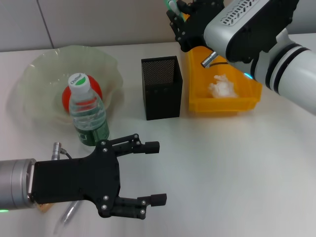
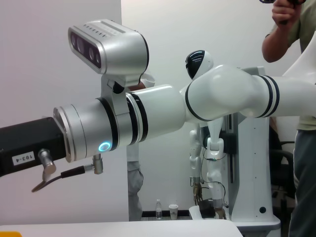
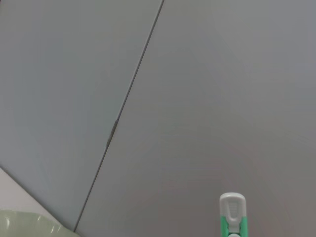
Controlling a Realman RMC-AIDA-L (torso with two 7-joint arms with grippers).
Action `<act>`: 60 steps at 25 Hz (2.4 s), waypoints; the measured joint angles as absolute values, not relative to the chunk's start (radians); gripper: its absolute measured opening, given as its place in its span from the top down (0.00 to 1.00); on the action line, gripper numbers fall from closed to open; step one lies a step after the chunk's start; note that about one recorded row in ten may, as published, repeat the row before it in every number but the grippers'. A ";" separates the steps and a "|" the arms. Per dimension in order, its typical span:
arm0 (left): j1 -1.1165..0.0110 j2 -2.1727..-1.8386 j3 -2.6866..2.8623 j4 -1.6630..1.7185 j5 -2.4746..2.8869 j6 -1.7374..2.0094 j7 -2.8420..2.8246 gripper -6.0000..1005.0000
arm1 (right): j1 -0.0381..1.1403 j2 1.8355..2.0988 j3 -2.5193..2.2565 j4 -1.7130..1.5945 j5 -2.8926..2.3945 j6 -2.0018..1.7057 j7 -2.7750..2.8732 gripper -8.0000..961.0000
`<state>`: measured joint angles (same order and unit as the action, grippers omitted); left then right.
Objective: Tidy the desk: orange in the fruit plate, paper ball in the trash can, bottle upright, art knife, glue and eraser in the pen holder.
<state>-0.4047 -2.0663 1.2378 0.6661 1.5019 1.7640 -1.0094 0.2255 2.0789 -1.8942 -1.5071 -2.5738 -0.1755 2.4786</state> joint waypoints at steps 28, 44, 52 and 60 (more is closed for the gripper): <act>-0.406 -2.066 1.243 0.664 1.502 1.755 -1.009 0.14 | 0.233 2.070 -1.940 -1.488 -2.535 -0.057 2.595 0.80; -0.402 -2.066 1.245 0.664 1.502 1.755 -1.009 0.14 | 0.251 2.054 -1.919 -1.515 -2.452 -0.184 2.630 0.80; -0.403 -2.066 1.246 0.664 1.502 1.755 -1.009 0.14 | 0.243 2.053 -1.896 -1.549 -2.407 -0.245 2.616 0.80; -0.404 -2.066 1.245 0.664 1.502 1.755 -1.009 0.14 | 0.240 2.048 -1.862 -1.564 -2.350 -0.287 2.588 0.80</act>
